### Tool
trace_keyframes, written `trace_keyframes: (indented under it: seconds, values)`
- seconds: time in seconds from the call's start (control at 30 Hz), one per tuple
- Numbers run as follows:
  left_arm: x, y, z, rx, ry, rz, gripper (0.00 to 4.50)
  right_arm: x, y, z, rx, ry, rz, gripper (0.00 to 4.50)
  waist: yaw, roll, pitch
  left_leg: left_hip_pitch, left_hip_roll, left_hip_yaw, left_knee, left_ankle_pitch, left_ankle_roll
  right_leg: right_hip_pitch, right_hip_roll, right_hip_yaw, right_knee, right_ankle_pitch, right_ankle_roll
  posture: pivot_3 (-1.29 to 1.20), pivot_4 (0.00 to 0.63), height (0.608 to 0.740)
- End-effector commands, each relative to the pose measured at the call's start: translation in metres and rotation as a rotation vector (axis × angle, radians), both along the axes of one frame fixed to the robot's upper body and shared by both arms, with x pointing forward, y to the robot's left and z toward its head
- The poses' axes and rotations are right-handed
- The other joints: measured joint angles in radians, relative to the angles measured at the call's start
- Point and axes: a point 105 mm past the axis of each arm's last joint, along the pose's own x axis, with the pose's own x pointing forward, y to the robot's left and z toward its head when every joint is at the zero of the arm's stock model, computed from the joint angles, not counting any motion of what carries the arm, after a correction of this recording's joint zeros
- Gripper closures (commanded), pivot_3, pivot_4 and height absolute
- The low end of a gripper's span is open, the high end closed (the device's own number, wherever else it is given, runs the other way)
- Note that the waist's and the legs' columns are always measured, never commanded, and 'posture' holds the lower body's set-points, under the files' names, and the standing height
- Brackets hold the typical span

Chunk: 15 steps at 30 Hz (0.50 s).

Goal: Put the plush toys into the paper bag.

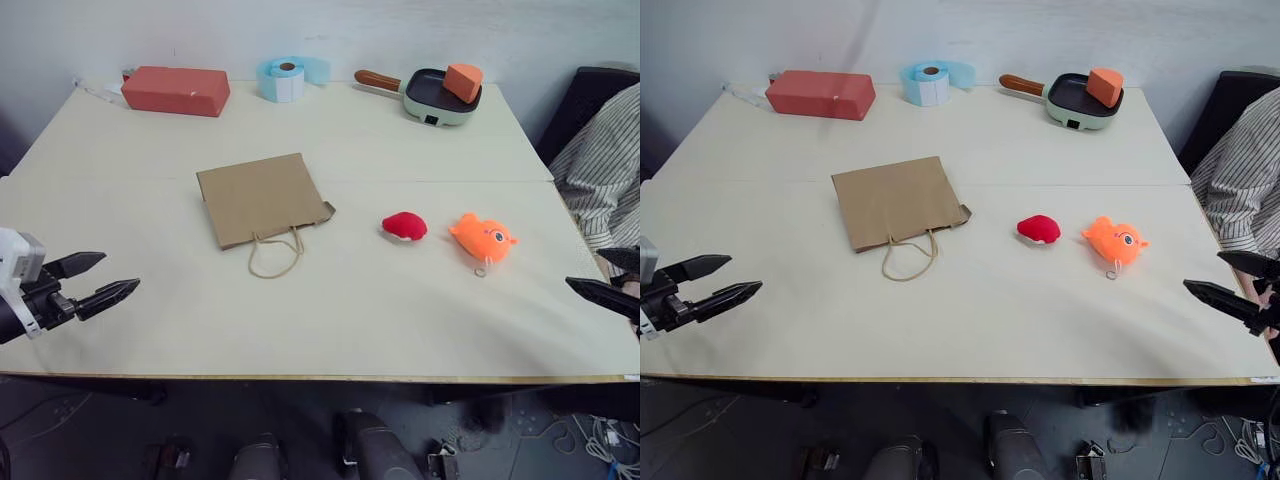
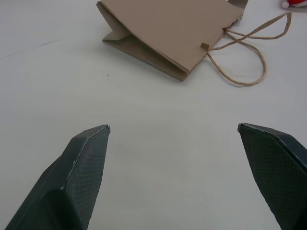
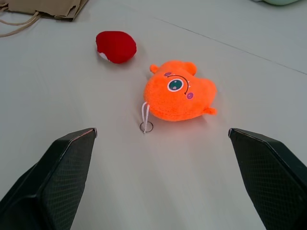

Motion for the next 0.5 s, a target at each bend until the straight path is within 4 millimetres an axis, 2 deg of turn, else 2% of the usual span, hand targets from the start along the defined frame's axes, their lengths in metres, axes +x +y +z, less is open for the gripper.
trace_keyframes:
  seconds: [0.03, 0.33, 0.5]
  values:
    - [-0.008, -0.001, 0.006, 0.05, -0.028, -0.024, 0.02, 0.0, 0.002, 0.005, -0.002, -0.011, -0.003, 0.0, -0.001, 0.0, 0.0, 0.0, 0.0, 0.0, 0.0, 0.0, 0.0, 0.0, 0.0, 0.0, 0.0, 0.0, 0.0, 0.0, 0.15, 0.74]
    - [-0.001, 0.002, 0.007, 0.074, -0.039, -0.009, 0.02, 0.001, 0.009, 0.008, -0.013, -0.013, -0.004, 0.0, 0.0, 0.0, 0.0, 0.0, 0.0, 0.0, 0.0, 0.0, 0.0, 0.0, 0.0, 0.0, 0.0, 0.0, 0.0, 0.0, 0.15, 0.74]
    - [0.007, -0.007, 0.012, 0.061, -0.064, -0.04, 0.02, 0.005, 0.016, 0.021, -0.006, -0.084, -0.018, 0.0, 0.0, 0.0, 0.0, 0.0, 0.0, 0.0, 0.0, 0.0, 0.0, 0.0, 0.0, 0.0, 0.0, 0.0, 0.0, 0.0, 0.15, 0.74]
